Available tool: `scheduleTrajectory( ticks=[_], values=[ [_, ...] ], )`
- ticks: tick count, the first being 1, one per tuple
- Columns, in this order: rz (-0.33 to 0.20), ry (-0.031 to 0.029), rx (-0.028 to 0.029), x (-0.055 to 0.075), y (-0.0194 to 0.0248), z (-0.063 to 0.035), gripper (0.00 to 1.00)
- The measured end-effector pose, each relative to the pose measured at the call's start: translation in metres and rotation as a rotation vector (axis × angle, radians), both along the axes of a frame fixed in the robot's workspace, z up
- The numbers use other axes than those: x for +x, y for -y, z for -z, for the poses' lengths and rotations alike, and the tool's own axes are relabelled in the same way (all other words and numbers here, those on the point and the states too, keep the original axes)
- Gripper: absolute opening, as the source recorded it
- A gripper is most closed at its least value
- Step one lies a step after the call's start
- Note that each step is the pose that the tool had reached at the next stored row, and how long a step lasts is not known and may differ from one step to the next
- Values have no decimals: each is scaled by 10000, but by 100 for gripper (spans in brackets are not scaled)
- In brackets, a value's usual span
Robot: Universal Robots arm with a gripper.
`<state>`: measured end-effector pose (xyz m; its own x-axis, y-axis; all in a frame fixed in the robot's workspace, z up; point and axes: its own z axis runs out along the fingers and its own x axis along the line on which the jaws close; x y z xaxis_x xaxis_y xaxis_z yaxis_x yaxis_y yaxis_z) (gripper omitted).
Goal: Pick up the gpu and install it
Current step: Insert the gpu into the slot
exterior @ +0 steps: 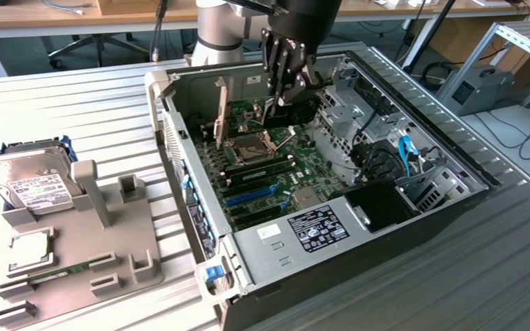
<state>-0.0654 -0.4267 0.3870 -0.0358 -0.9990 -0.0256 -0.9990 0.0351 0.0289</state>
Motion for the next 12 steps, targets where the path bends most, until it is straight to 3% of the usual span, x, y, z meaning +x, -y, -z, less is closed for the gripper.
scheduleTrajectory(
  ticks=[12],
  values=[
    [0, 0, -1, 0, 7, 45, 26]
  ],
)
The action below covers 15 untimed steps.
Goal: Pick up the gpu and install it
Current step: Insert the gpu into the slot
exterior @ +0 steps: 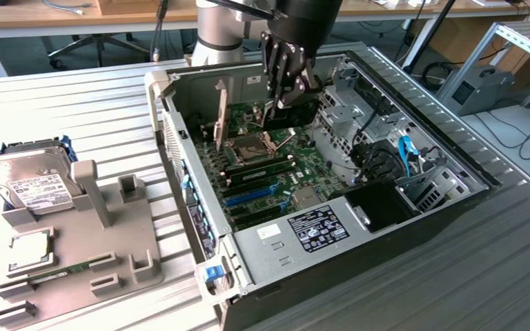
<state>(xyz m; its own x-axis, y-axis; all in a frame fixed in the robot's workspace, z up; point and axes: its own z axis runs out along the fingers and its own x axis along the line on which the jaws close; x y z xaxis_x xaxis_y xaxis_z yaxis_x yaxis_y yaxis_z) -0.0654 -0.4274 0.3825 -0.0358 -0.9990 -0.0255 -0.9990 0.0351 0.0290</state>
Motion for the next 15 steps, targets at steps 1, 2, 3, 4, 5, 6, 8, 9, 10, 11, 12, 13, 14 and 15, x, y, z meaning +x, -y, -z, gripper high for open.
scheduleTrajectory(
  ticks=[1, 2, 3, 4, 5, 6, 8, 9, 10, 11, 12, 13, 14, 15],
  values=[
    [0, 0, 0, 0, 0, 4, 26],
    [0, 0, 0, 0, 0, 10, 26],
    [0, 0, 0, 0, 0, 14, 26],
    [0, 0, 1, 0, 0, 19, 26],
    [0, 1, 1, 0, 0, 23, 26],
    [0, 0, 1, 0, 0, 28, 26],
    [0, 0, 1, 0, 1, 37, 26],
    [0, 0, 1, 0, 1, 41, 26],
    [0, 1, 1, 0, 1, 46, 26],
    [0, 0, 1, 0, 1, 50, 26],
    [0, 1, 1, 0, 1, 54, 26],
    [1, 0, 0, 0, 1, 57, 26],
    [0, 0, 1, 0, 1, 62, 26],
    [0, 0, 1, 0, 1, 66, 26]
  ],
)
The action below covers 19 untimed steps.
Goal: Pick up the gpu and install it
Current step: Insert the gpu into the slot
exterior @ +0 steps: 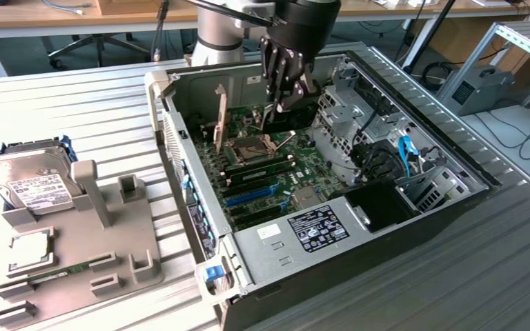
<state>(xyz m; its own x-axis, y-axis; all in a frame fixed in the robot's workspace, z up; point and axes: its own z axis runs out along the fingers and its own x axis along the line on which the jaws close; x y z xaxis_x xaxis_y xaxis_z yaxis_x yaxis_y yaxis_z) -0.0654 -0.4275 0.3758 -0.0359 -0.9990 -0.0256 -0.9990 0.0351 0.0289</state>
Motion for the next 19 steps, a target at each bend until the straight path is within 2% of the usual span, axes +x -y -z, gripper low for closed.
scheduleTrajectory(
  ticks=[19],
  values=[
    [-1, 0, 0, 0, 1, 79, 26]
  ],
)
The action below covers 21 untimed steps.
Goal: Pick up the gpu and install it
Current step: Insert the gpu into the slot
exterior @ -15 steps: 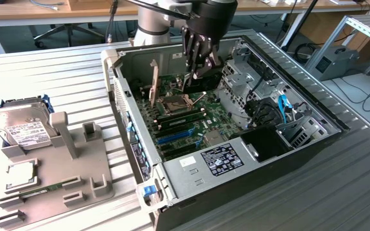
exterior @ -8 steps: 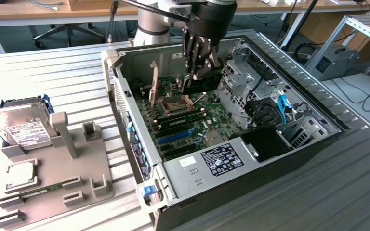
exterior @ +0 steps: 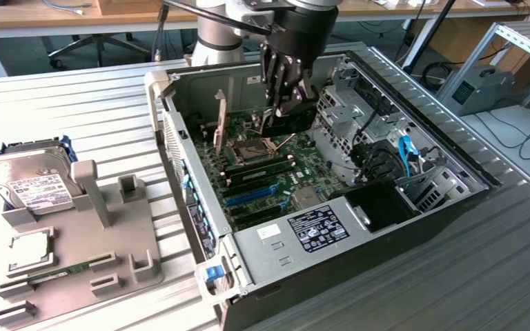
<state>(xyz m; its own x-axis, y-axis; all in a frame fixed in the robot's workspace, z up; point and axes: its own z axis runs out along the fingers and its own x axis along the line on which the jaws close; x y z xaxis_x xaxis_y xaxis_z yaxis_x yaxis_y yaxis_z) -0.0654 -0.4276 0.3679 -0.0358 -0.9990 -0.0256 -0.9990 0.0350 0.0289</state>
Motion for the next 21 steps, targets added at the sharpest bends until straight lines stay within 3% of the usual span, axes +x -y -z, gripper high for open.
scheduleTrajectory(
  ticks=[21],
  values=[
    [-4, 0, 0, 0, 0, 94, 26]
  ],
)
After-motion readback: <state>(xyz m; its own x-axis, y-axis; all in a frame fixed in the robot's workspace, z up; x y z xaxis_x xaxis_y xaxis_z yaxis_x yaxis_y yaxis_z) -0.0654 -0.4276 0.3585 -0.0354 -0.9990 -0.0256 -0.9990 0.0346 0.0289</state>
